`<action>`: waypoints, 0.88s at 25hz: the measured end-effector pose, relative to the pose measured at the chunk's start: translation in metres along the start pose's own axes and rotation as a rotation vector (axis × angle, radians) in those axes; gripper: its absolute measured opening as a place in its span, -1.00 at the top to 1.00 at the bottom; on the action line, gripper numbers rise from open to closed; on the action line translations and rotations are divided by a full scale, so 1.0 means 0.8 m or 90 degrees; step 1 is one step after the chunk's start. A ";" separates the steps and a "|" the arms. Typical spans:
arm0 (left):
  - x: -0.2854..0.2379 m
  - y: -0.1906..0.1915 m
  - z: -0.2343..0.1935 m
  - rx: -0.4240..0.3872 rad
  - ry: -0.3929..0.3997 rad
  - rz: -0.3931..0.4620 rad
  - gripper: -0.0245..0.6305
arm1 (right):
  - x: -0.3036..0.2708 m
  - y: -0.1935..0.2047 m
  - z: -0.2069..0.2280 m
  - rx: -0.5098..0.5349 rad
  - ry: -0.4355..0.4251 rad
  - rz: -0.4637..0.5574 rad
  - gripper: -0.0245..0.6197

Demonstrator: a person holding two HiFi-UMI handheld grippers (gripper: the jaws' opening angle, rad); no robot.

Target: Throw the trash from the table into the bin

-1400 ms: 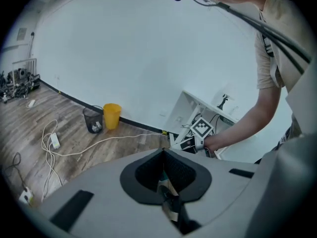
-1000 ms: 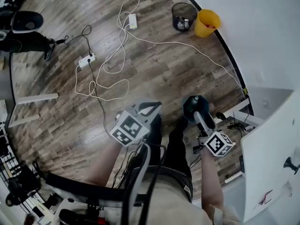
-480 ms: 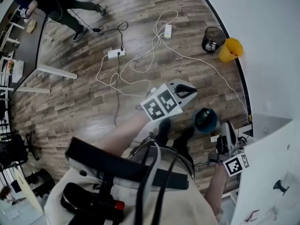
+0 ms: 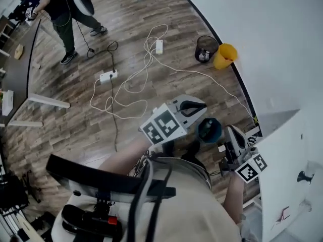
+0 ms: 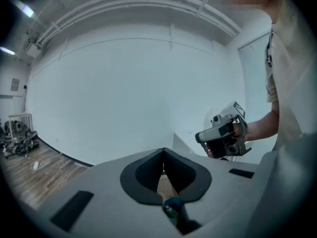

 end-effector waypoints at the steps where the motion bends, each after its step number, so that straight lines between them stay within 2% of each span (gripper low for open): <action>1: -0.001 -0.007 0.009 -0.008 0.009 0.010 0.89 | -0.003 -0.002 -0.010 0.026 -0.005 -0.013 0.87; 6: -0.008 -0.016 0.012 0.029 0.028 0.039 0.89 | -0.002 -0.018 -0.041 0.069 -0.027 -0.023 0.88; 10: -0.022 -0.018 0.024 0.059 0.057 0.055 0.89 | 0.031 -0.034 -0.057 0.107 -0.022 0.022 0.88; 13: -0.035 -0.027 0.040 0.069 0.075 0.068 0.89 | 0.053 -0.046 -0.069 0.140 -0.046 0.057 0.88; 17: -0.052 -0.041 0.071 0.050 0.082 0.070 0.89 | 0.086 -0.068 -0.079 0.106 -0.111 0.106 0.88; 22: -0.066 -0.058 0.122 0.044 0.070 0.070 0.89 | 0.138 -0.085 -0.092 0.073 -0.159 0.139 0.88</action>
Point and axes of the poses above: the fingertips, and each gripper's own axes: x backward along the fingers, z to its right, y out of its underside, the point moved 7 cm from there along x, backward along the fingers, and after that the axes turned 9 degrees about z, right-handed, at the moved point
